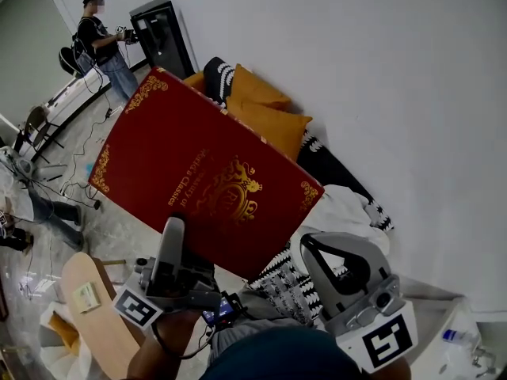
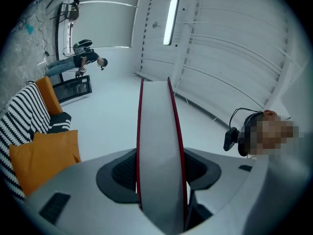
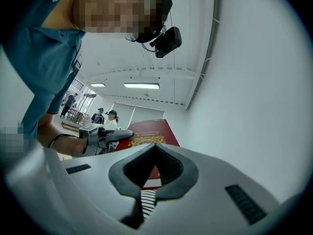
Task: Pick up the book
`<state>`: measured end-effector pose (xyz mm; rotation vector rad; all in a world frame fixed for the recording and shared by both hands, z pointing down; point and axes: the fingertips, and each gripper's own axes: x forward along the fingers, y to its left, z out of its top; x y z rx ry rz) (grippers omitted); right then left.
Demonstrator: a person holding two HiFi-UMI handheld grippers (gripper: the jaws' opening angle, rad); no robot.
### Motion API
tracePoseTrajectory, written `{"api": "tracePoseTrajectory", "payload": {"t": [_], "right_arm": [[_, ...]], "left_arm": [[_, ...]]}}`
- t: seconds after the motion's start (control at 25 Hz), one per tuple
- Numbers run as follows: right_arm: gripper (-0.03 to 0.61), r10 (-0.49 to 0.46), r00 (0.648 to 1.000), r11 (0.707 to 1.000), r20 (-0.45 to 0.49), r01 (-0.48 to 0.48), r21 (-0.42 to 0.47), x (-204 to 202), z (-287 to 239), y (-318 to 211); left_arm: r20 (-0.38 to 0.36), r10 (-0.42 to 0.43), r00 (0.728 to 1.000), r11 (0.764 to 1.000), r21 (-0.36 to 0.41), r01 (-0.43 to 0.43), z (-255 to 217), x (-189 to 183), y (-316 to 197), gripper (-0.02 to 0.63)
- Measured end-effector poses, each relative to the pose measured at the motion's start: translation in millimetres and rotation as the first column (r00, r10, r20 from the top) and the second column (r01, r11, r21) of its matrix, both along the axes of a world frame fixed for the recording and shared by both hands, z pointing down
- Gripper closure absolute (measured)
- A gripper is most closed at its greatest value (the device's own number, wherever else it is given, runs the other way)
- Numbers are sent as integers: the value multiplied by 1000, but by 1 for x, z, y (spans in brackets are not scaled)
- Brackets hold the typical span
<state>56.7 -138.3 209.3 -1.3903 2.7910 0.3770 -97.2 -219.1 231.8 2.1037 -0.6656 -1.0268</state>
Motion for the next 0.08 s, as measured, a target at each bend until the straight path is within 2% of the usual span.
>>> {"api": "tracePoseTrajectory", "payload": {"t": [0.08], "right_arm": [[566,0,1000,1000,-3,0,1,0,-3,11]], "left_arm": [[0,-1,1000,1000,4,1,-4,-1,12,365]]}}
